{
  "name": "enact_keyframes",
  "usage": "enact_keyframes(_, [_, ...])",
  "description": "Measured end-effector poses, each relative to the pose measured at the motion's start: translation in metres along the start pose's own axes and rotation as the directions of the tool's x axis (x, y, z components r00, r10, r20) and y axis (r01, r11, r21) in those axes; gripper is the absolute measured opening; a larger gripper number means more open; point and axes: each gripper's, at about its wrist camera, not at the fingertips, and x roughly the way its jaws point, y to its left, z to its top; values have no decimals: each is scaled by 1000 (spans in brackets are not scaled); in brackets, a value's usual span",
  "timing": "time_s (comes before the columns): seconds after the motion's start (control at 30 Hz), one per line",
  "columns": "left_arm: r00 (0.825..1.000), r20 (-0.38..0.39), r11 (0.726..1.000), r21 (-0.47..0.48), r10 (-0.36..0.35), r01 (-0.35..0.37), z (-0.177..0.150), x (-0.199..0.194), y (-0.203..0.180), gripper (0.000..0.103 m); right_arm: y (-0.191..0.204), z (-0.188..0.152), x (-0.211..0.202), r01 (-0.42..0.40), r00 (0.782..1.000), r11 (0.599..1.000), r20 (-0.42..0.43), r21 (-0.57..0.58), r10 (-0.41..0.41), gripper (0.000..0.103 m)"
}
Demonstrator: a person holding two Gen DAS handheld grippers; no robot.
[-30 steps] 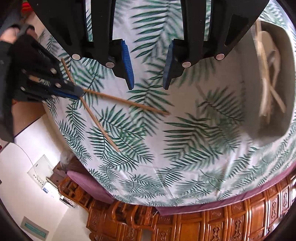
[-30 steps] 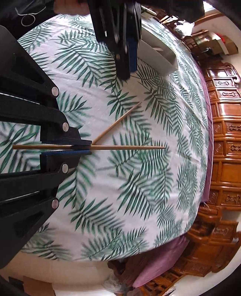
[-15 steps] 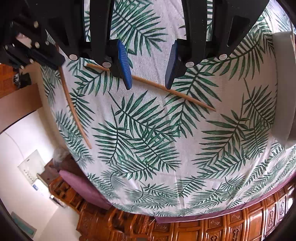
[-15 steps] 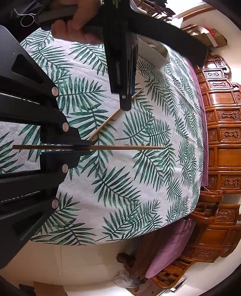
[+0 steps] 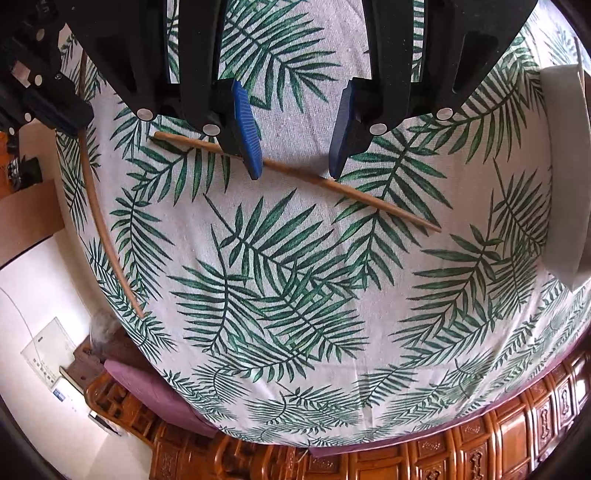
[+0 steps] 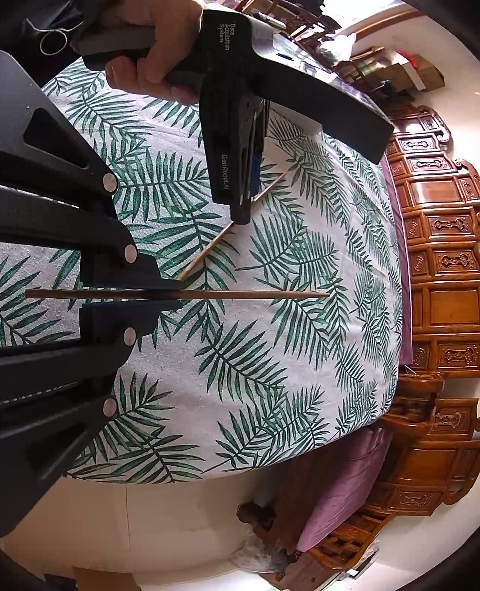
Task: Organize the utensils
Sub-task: 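Grasp a second wooden chopstick with the left gripper while the right holds its chopstick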
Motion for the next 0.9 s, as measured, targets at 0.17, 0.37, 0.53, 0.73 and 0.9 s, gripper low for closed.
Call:
enact_keyframes(0.17, [1000, -5, 1000, 0, 2, -2, -2, -1, 1, 33, 5, 0, -7, 0, 1000, 1000, 8, -6, 0, 6])
enact_keyframes(0.37, [999, -20, 1000, -15, 25, -25, -16, -6, 20, 3, 8, 2, -12, 2, 1000, 1000, 18, -5, -2, 6])
enact_keyframes(0.53, [999, -24, 998, -50, -31, 30, -14, -11, 31, 3, 12, 1, -16, -4, 1000, 1000, 29, -8, 5, 6])
enact_keyframes(0.73, [996, 82, 975, 223, -42, 23, -10, -28, 8, 36, 4, -5, -20, -1, 1000, 1000, 28, 8, 1, 6])
enact_keyframes(0.9, [992, 46, 912, 400, -113, 86, 12, -19, 0, 44, -9, -8, -22, 13, 1000, 1000, 22, 28, -14, 6])
